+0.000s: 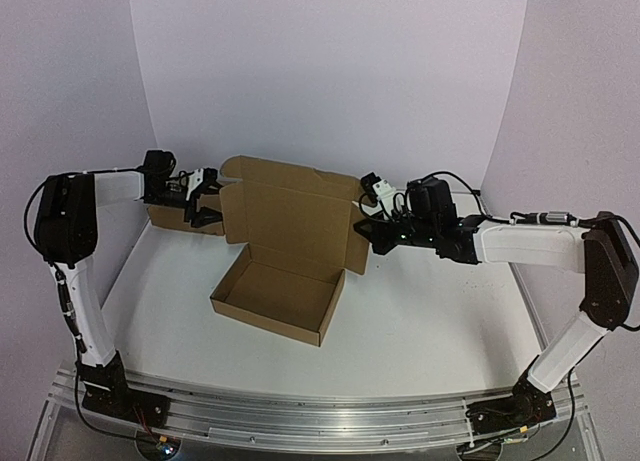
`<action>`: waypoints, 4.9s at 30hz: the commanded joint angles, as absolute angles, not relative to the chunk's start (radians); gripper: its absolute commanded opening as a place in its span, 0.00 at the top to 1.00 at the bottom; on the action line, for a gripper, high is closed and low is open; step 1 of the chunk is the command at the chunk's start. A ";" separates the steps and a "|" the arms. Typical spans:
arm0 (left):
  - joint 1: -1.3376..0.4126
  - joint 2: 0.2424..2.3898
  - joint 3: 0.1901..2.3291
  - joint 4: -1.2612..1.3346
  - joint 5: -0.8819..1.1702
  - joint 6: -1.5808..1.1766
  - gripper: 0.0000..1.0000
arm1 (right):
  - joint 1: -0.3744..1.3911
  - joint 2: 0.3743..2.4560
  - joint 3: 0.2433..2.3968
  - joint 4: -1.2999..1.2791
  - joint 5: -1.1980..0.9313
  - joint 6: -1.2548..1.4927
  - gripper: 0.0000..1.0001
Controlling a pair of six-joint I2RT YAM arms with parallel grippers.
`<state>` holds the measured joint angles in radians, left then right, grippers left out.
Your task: Fold the paper box
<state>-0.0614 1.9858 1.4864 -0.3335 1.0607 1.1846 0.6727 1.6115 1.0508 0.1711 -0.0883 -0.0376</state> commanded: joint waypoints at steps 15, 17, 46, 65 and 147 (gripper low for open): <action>-0.167 1.909 1.487 -0.629 1.249 1.301 0.14 | 0.672 1.643 1.079 0.126 -0.055 -0.007 1.00; -0.174 1.887 1.469 -0.656 1.267 1.306 0.14 | 0.672 1.646 1.075 0.127 -0.037 0.028 1.00; -0.340 1.791 1.283 -0.216 1.233 0.618 0.08 | 0.723 1.741 1.120 0.172 0.084 0.207 1.00; -0.382 1.759 1.214 -0.004 1.193 0.169 0.01 | 0.791 1.795 1.254 -0.047 0.389 0.458 1.00; -0.433 1.583 1.257 0.014 1.371 0.437 1.00 | 0.359 1.207 1.318 -0.790 -0.449 -0.570 0.03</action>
<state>-0.4332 1.6118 1.1828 0.0710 1.2220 0.4240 0.4746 1.1563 1.3125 -0.7266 -0.1937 -0.3852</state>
